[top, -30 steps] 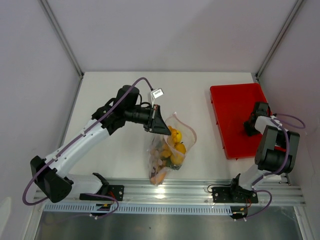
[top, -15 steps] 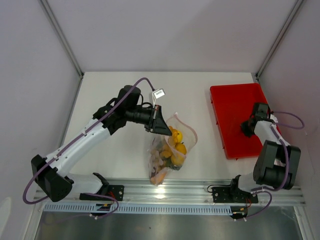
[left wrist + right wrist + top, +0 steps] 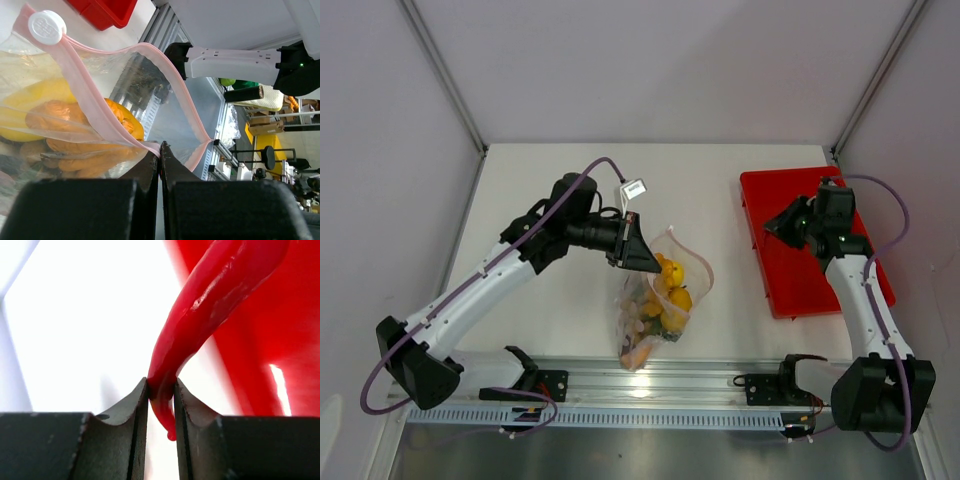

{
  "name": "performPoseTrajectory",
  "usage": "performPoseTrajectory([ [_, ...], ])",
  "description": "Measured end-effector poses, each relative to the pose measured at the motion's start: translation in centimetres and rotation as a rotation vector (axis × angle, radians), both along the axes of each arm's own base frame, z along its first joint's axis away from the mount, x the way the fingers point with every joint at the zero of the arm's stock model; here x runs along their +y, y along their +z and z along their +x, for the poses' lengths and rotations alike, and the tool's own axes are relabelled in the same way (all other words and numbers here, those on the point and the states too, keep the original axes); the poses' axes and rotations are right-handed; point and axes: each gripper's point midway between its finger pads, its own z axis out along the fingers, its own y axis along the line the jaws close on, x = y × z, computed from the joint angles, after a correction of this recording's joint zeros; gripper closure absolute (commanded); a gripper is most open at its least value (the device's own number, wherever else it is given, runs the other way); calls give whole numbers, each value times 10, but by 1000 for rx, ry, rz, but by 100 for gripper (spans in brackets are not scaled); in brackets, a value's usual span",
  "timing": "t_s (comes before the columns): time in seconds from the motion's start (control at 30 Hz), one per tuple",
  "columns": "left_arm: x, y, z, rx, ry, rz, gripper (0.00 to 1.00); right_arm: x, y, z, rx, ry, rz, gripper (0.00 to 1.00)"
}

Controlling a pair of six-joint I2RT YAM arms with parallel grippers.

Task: Place the food in the zip-top bag and seal the zipper
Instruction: Pick up the fake vegetable from the bin, then place the fake vegetable in the zipper food storage bag.

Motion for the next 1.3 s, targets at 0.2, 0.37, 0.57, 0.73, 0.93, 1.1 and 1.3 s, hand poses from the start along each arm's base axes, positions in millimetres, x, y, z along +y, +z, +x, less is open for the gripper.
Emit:
performPoseTrajectory([
  [0.2,2,-1,2,-11,21,6,100,104,50,-24,-99,408,101,100],
  [0.37,5,0,0,-20,31,6,100,155,95,-71,-187,653,177,100],
  [0.57,5,-1,0,-20,33,9,99,188,130,-134,-224,912,245,100],
  [0.73,6,0,-1,-29,30,8,99,195,151,-179,-217,1062,342,100],
  [0.93,11,2,-6,-46,22,8,99,204,175,-234,-183,1246,497,100],
  [1.1,17,3,-13,-70,14,3,99,213,171,-282,-90,1395,599,100],
  [1.3,26,3,-26,-97,0,-8,99,226,154,-308,93,1471,649,100],
])
